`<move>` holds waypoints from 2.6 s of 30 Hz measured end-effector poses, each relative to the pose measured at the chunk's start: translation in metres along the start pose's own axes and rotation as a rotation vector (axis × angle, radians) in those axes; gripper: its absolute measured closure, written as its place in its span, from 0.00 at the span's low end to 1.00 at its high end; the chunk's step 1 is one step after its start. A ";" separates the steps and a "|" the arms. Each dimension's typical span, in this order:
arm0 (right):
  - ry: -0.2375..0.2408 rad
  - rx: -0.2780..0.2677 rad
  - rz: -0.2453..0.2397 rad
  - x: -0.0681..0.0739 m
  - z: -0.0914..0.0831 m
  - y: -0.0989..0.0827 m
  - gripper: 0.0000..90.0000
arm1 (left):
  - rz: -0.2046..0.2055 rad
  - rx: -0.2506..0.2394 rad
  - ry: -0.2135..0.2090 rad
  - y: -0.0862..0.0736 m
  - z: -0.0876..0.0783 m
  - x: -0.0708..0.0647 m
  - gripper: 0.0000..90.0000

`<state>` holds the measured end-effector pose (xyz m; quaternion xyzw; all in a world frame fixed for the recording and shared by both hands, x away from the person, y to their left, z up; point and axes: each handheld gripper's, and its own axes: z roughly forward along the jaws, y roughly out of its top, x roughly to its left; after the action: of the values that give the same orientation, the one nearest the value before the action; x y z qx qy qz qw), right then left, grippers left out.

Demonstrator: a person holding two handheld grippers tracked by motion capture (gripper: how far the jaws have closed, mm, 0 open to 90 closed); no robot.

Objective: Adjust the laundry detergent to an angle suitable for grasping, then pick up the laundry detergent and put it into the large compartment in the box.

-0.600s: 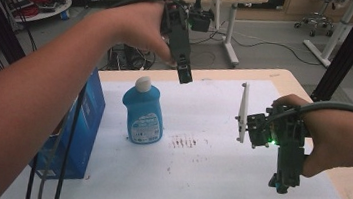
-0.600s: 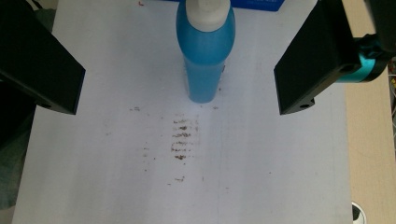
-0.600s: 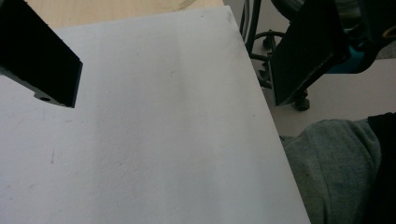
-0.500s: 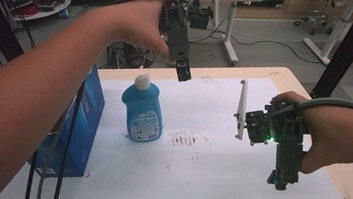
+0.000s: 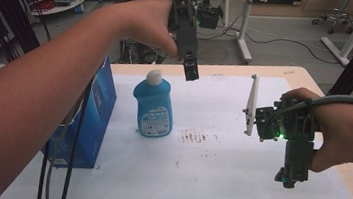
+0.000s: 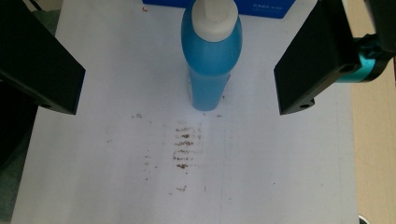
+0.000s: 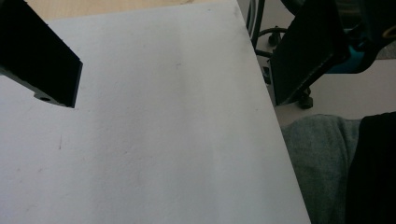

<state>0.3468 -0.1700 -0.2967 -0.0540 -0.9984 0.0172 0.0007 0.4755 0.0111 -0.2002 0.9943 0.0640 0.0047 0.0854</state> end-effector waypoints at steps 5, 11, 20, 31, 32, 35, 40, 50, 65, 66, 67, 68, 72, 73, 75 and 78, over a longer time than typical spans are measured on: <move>-0.007 0.006 -0.005 -0.001 0.000 0.005 0.02 | -0.005 -0.018 -0.006 0.000 -0.002 0.002 0.02; -0.002 0.008 0.007 0.000 -0.002 0.005 0.02 | 0.008 -0.006 -0.005 0.002 0.001 0.004 0.02; 0.003 0.015 0.002 -0.002 -0.001 0.002 0.02 | 0.007 -0.005 -0.003 0.004 0.003 0.004 0.02; -0.006 0.008 -0.021 0.001 0.000 0.004 0.02 | 0.003 -0.002 0.003 0.009 0.002 -0.002 0.02; -0.006 0.008 -0.021 0.001 0.000 0.004 0.02 | 0.003 -0.002 0.003 0.009 0.002 -0.002 0.02; -0.008 0.015 -0.031 0.004 0.001 0.002 0.02 | -0.001 0.003 0.009 0.008 0.002 -0.003 0.02; -0.016 0.015 -0.031 0.007 0.001 0.002 0.02 | -0.018 -0.011 0.017 0.002 -0.005 -0.002 0.02; -0.016 0.010 -0.026 0.005 0.000 0.005 0.02 | -0.059 -0.011 0.038 -0.023 -0.019 -0.002 0.02; -0.031 0.022 -0.037 0.006 -0.002 0.010 0.02 | -0.127 -0.006 0.037 -0.063 -0.012 -0.003 0.02; -0.027 0.016 -0.031 0.007 -0.001 0.010 0.02 | -0.130 -0.003 0.038 -0.065 -0.010 -0.003 0.02; -0.031 0.021 -0.040 0.006 -0.002 0.011 0.02 | -0.130 0.001 0.037 -0.067 -0.008 -0.002 0.02; -0.030 0.022 -0.039 0.006 -0.002 0.011 0.02 | -0.130 0.001 0.034 -0.068 -0.007 -0.002 0.02; -0.029 0.025 -0.036 0.007 -0.001 0.012 0.02 | -0.140 0.001 0.025 -0.074 0.000 0.001 0.02; -0.026 0.023 -0.034 0.007 -0.001 0.013 0.02 | -0.138 0.003 0.022 -0.076 0.003 0.003 0.02; -0.026 0.022 -0.034 0.007 0.000 0.013 0.02 | -0.137 0.006 0.017 -0.077 0.008 0.004 0.02; -0.029 0.027 -0.042 0.006 0.000 0.013 0.02 | -0.139 0.014 0.007 -0.079 0.017 0.006 0.02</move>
<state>0.3426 -0.1565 -0.2969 -0.0326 -0.9989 0.0317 -0.0130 0.4715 0.0861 -0.2299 0.9880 0.1333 0.0018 0.0784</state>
